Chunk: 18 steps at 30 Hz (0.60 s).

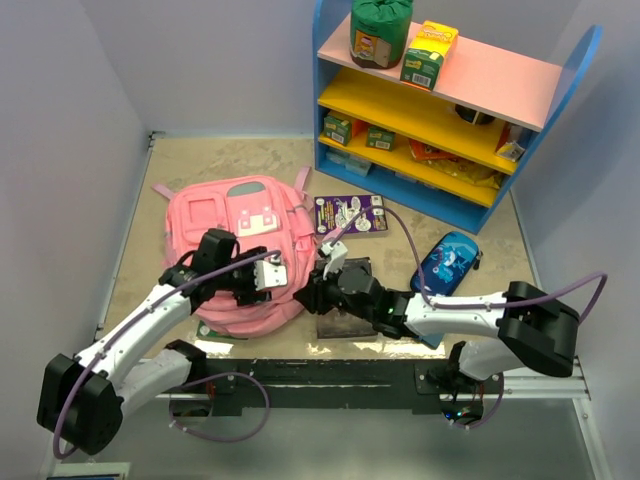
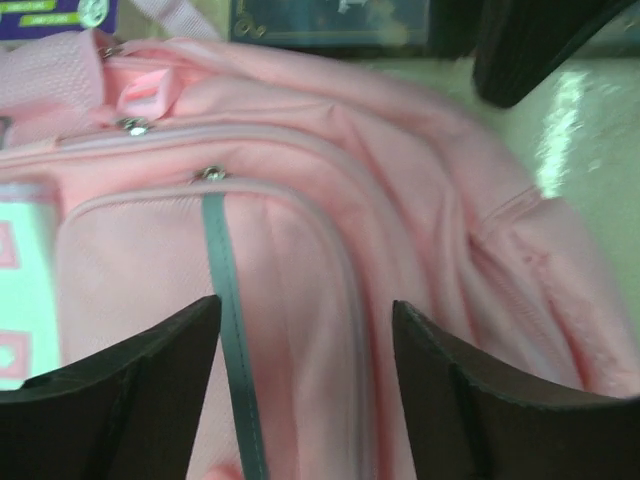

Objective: Pack the student bag
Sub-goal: Place the student bag at the center of the board.

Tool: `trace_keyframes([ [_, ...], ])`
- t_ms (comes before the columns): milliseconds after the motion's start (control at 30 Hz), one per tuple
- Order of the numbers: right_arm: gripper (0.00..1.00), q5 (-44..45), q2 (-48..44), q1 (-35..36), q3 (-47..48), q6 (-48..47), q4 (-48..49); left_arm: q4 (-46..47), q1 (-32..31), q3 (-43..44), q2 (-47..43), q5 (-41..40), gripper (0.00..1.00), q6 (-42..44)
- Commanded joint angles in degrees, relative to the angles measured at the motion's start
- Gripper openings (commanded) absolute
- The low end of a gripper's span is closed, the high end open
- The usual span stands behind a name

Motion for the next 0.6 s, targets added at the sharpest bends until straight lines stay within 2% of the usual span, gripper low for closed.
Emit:
trace_keyframes([
  [0,0.29,1.4,-2.4,-2.0,0.3,-4.4,-1.3,6.9,0.2,-2.0,-2.4,-8.9,0.65,0.1],
  [33,0.29,1.4,-2.0,-2.5,0.9,-5.4,-2.2,7.1,0.3,-2.1,-2.4,-8.5,0.57,0.1],
  [67,0.29,1.1,-1.7,-4.2,2.1,-6.1,-2.9,7.1,0.3,-2.2,-2.3,-8.2,0.37,0.0],
  [167,0.29,0.8,-0.8,-7.9,3.9,-10.3,-3.3,7.6,0.3,-2.9,-1.3,-8.2,0.08,0.0],
  [200,0.32,0.0,-0.6,-8.9,4.0,-13.0,-2.4,7.9,0.2,-3.0,-1.0,-8.5,0.03,0.0],
  [267,0.39,-0.7,-0.2,-10.4,4.5,-16.7,0.4,7.8,0.3,-3.1,-0.8,-8.5,0.00,-0.2],
  [300,0.56,-0.9,-0.2,-10.5,4.3,-21.6,1.9,7.6,0.1,-3.1,-1.0,-8.1,0.00,-0.1],
  [367,0.68,-0.4,0.6,-10.5,4.6,-26.6,4.7,6.0,0.2,-1.9,-2.1,-6.6,0.00,1.0],
  [467,0.77,-0.8,1.7,-10.5,6.8,-37.1,5.7,1.1,0.3,2.7,-4.1,-0.4,0.00,6.5],
  [500,0.77,-1.5,2.6,-10.5,7.4,-42.2,5.2,0.0,0.2,4.0,-5.0,2.0,0.00,8.6],
  [567,0.78,-1.8,3.4,-10.5,9.0,-45.7,3.9,-2.6,0.2,8.2,-7.4,8.6,0.00,15.8],
])
